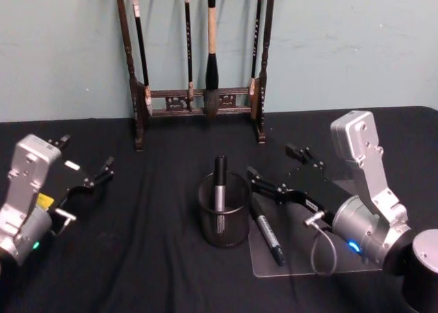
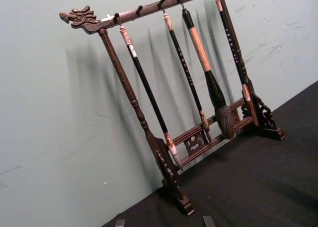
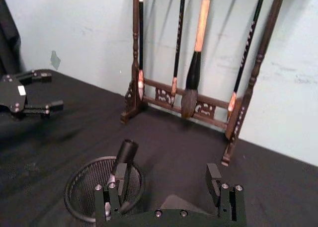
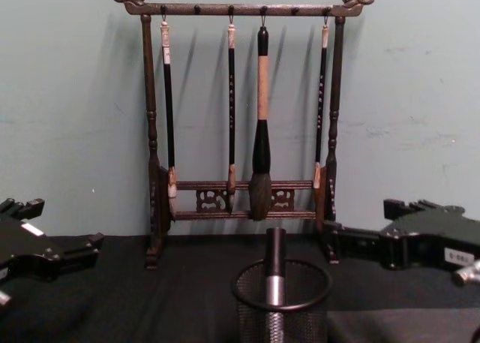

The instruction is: Pick up the water-based marker from the table and place it into the pen holder.

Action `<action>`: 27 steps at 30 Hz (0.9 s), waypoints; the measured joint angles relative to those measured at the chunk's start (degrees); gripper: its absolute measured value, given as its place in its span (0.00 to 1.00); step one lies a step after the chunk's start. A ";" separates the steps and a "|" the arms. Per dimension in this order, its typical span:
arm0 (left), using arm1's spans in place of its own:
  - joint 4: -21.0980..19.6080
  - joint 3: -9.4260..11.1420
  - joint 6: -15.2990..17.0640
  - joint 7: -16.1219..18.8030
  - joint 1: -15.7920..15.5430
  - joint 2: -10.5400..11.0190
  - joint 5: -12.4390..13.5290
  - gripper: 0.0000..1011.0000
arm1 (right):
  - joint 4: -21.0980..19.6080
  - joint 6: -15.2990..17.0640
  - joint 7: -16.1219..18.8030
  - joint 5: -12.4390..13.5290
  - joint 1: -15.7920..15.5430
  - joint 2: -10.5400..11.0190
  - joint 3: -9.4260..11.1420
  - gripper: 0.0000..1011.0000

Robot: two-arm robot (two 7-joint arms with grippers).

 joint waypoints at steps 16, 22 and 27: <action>0.00 0.00 0.00 0.00 0.00 0.00 0.00 1.00 | -4.09 5.75 0.87 -1.58 -4.47 1.57 2.42 0.99; 0.00 0.00 0.00 0.00 0.00 0.00 0.00 1.00 | -3.86 7.41 1.55 -1.96 -5.14 1.53 2.34 0.99; 0.00 0.00 0.00 0.00 0.00 0.00 0.00 1.00 | -1.84 7.89 1.78 -2.38 -4.88 0.79 1.93 0.99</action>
